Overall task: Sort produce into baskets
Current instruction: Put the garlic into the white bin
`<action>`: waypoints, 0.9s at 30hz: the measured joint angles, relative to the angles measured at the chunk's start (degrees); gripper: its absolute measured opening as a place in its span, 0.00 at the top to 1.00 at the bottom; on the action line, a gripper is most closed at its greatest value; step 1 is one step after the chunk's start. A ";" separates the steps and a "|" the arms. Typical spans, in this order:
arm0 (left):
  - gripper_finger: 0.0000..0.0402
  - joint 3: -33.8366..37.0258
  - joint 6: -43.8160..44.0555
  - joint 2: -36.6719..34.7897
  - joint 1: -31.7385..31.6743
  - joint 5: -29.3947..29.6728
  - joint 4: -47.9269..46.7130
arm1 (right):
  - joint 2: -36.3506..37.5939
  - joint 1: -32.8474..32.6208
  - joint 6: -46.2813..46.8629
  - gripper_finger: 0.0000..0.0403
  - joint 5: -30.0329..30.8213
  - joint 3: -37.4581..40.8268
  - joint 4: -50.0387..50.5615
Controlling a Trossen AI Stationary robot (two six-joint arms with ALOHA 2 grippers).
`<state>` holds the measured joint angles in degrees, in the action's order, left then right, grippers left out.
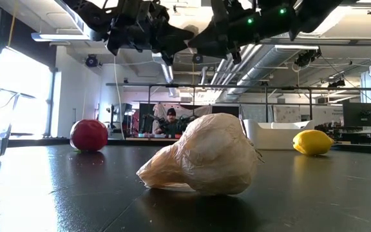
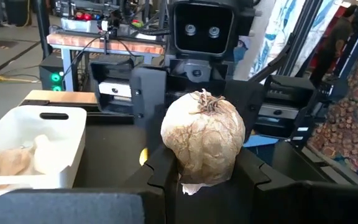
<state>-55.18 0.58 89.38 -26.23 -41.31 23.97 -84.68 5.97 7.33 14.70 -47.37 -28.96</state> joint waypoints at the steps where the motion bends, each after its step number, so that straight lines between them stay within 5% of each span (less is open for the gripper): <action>1: 0.82 0.00 -0.26 0.00 0.32 0.29 0.03 | 0.00 0.21 -0.08 0.66 -1.09 0.00 0.01; 8: 0.79 0.00 -0.18 0.00 0.93 3.93 0.83 | 0.00 0.27 -2.31 0.97 -2.87 0.04 -0.07; 20: 0.44 0.02 -4.58 0.00 0.72 7.31 -2.18 | 0.00 0.03 -2.23 0.99 -2.45 0.09 0.82; 27: 0.40 4.04 -6.59 -0.09 -1.30 7.35 0.40 | 0.78 0.75 -1.31 0.99 -1.59 0.09 3.40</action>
<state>-51.13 -6.01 89.30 -27.53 -33.95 24.36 -83.90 6.72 6.02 13.11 -47.29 -25.56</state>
